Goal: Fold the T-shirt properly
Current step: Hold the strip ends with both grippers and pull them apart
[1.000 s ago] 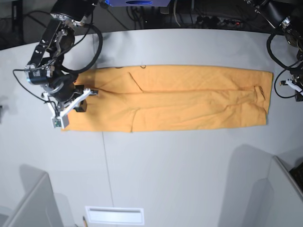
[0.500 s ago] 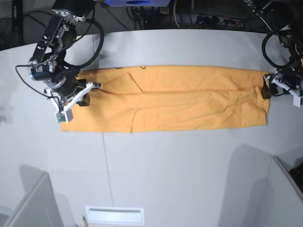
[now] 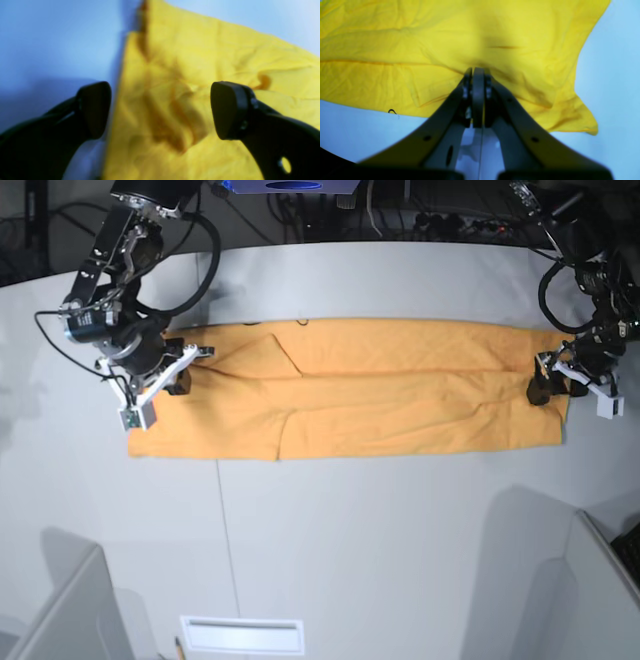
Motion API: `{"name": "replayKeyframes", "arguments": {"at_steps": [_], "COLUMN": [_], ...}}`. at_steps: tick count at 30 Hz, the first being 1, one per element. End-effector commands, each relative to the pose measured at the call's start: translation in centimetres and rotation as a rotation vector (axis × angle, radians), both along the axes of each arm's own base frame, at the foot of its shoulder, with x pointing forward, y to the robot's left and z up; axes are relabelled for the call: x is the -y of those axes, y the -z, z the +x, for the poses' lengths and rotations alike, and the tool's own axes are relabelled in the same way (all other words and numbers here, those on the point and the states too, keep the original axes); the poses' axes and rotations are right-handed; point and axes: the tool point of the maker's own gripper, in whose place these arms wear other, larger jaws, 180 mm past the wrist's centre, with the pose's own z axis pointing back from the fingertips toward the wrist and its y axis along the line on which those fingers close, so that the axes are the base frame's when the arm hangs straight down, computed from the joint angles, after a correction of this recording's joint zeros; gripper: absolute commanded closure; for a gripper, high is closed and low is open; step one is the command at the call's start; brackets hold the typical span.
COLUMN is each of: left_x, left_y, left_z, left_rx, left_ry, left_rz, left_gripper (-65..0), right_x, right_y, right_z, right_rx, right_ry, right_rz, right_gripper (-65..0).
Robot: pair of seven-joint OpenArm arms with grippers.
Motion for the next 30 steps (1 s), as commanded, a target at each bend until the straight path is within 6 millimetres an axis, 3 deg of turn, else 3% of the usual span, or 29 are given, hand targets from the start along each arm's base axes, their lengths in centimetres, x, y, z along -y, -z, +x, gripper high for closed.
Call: {"name": "replayKeyframes", "arguments": {"at_steps": [1, 10, 15, 22, 26, 30], "left_x": [0.7, 0.5, 0.1, -3.3, -3.2, -2.5], "left_y": [1.1, 1.1, 0.9, -2.6, -5.2, -6.6], "left_z": [-1.0, -1.0, -0.8, 0.4, 1.4, 0.5], "left_rx": [-0.068, -0.069, -0.06, 0.004, 0.06, 0.079], "left_ry": [0.042, 0.038, 0.028, -0.002, 0.034, 0.079], "left_rz": [0.005, 0.006, 0.007, 0.088, 0.156, 0.228], "left_gripper": [-52.3, -1.3, 0.0, 0.0, 0.0, 0.0], "right_x": [-0.5, -0.6, -0.6, -0.7, -0.7, -0.7], "right_y": [-1.2, -0.9, -0.8, -0.8, -0.9, -0.9], "right_z": [0.9, 0.4, 0.3, 0.1, 0.3, 0.3], "right_rx": [0.056, 0.043, 0.042, 0.04, 0.043, 0.043], "right_ry": [-0.002, 0.001, 0.0, 0.002, 0.002, 0.002], "right_rz": [0.016, 0.021, 0.02, 0.022, 0.022, 0.022], "right_gripper": [0.0, 0.0, 0.0, 0.0, 0.0, 0.0]}}
